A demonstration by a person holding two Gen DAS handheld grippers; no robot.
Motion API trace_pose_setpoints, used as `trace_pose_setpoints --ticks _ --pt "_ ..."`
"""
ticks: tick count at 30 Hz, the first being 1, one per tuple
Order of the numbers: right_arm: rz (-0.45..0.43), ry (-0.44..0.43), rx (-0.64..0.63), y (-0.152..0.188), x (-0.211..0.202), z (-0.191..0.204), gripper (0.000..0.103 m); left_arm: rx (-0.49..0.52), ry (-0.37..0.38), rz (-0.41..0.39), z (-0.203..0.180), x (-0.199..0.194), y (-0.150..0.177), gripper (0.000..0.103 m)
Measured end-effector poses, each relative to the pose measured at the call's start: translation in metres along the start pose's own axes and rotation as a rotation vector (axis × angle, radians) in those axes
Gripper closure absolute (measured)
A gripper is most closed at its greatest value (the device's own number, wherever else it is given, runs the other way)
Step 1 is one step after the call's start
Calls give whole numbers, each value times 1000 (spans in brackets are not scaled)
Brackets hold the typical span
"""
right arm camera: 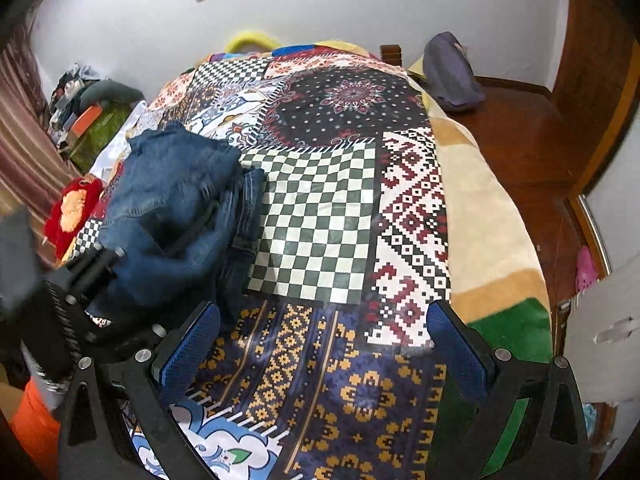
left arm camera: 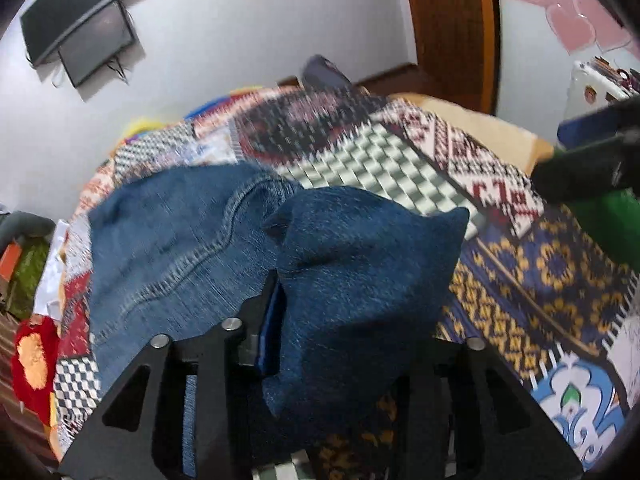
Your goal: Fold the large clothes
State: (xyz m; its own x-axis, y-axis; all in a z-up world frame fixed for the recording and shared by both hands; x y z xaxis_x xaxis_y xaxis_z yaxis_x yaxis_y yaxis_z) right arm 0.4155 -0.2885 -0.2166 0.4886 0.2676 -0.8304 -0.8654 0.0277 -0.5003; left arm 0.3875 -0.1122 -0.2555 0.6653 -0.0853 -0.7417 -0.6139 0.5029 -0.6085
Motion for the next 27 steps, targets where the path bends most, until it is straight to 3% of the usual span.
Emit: trace_pose_setpoints --ticks 5,7,10,14,20,27 --pt "-14 -17 -16 5 -12 5 0 -49 129 29 0 -12 6 33" --pt "-21 -21 -31 5 -14 10 0 -82 184 28 4 -22 8 27" --pt "-36 -30 -54 5 -20 19 0 -118 200 28 12 -37 10 24" --pt "-51 -55 -74 3 -25 33 0 -177 159 -3 40 -63 18 21" --pt "-49 -112 -105 -8 -13 64 0 -245 -1 -45 94 -86 33 9" --pt "7 -174 -145 -20 26 107 0 -339 -87 -4 142 -78 59 9"
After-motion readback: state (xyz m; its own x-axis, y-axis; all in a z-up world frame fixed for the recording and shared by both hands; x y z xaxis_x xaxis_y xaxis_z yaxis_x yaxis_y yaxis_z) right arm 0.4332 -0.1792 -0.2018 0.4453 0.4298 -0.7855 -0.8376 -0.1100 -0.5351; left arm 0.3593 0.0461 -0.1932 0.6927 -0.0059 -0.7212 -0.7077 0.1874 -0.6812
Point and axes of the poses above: each gripper's, at about its wrist camera, not at the fingertips, and x roughly the way its jaws point, z to its left, y to its underside, the point moved 1 cm from there along x, roughly the way its jaws point, and after that the axes turned 4 degrees about x, right-handed, at the moved point
